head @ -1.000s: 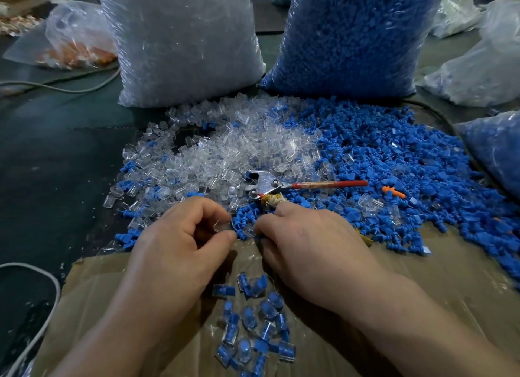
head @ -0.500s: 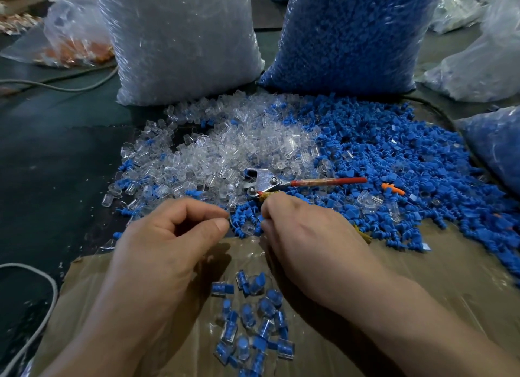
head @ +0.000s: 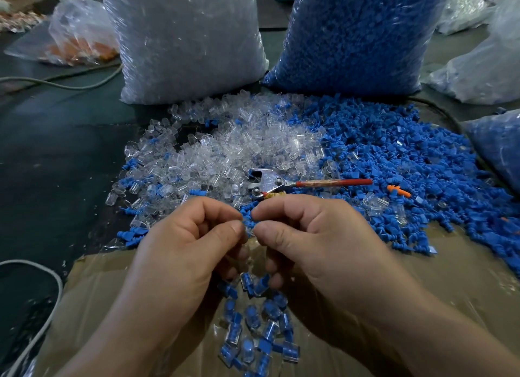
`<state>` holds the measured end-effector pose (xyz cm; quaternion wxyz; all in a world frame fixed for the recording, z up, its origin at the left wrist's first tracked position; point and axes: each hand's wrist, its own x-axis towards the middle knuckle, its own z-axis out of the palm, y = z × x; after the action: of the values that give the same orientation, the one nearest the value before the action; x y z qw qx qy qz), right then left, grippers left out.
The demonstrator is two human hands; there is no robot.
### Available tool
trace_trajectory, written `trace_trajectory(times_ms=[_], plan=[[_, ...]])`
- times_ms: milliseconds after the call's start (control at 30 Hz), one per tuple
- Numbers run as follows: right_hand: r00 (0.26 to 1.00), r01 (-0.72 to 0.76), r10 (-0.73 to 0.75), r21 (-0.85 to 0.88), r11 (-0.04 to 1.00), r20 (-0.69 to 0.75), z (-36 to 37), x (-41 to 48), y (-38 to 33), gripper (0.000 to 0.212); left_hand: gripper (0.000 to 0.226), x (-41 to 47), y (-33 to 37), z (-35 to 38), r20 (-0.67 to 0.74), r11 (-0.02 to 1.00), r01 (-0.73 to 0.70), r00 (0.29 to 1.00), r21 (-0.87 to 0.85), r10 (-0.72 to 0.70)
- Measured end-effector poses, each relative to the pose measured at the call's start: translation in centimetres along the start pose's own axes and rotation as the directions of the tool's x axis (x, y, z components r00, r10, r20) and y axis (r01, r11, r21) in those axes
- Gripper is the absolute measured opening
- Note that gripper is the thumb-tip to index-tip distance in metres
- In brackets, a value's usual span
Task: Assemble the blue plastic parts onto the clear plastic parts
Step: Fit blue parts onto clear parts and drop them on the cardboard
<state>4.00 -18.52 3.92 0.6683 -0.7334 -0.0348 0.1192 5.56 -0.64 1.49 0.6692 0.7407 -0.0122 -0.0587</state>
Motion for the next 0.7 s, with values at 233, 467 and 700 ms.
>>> trace_trajectory(times_ms=[233,467,700], plan=[[0.932,0.255,-0.362,-0.645,0.721,-0.036,0.08,0.12,0.62,0.006,0.028,-0.40,0.16,0.18,0.029,0.993,-0.080,0.997,0.089,0.078],[0.878,0.373,-0.473,-0.715,0.591,0.067,0.33,-0.41,0.15,0.017,0.034,-0.67,0.47,0.28,0.042,0.988,-0.112,0.993,0.109,0.108],[0.891,0.368,-0.448,-0.698,0.614,0.076,0.25,-0.35,0.22,0.016,0.032,-0.56,0.24,0.23,0.027,0.997,-0.050,0.998,0.056,0.048]])
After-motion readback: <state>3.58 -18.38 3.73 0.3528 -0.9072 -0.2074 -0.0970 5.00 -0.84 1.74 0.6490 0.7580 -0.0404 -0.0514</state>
